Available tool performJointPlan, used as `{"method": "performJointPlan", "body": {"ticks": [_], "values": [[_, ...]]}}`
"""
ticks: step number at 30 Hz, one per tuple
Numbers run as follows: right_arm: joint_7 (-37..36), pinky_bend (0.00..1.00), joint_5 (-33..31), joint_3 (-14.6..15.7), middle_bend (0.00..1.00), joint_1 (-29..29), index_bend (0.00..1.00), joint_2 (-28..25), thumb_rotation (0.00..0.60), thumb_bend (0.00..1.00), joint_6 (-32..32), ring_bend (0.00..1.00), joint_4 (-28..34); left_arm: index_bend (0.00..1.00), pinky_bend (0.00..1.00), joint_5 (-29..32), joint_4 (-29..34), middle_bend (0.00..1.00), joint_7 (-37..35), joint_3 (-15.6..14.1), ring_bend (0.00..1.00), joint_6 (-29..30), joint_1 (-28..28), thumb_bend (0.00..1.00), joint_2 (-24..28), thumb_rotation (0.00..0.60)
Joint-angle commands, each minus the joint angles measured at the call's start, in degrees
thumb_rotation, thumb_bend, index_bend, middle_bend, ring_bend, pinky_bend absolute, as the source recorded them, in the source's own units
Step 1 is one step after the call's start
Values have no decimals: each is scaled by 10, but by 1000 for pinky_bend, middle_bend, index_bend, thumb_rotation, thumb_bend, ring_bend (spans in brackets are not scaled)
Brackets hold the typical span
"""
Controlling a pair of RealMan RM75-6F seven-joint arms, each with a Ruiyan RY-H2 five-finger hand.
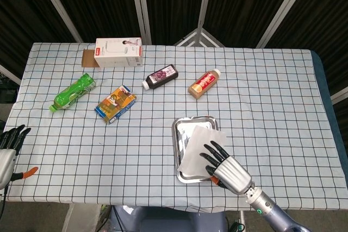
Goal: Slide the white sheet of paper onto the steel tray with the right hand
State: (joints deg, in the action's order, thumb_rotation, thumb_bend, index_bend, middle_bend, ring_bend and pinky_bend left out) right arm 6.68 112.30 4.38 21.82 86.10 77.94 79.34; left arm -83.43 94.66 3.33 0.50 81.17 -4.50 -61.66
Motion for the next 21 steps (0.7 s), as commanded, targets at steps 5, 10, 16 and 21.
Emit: {"method": "performJointPlan", "body": {"ticks": [5,10,16,21], "values": [[20,0,28,-4,250,34,714,6,600,468,-13,50,-40,0,0,2,0,0,0,0,0,0,0,0,0,600],[24,0,41,4,252,42,716,-1,600,468,-8,50,-42,0,0,3,0,0,0,1,0,-2,0,0,0,600],[24,0,67,20,262,40,726,-9,600,469,23,51,-35,0,0,1,1,0,-1,0,0,-2,-1,0,0,600],[17,0,84,27,265,42,733,-11,600,469,47,51,-51,0,0,-1,1,0,1,-1,0,0,0,0,0,600]]}}
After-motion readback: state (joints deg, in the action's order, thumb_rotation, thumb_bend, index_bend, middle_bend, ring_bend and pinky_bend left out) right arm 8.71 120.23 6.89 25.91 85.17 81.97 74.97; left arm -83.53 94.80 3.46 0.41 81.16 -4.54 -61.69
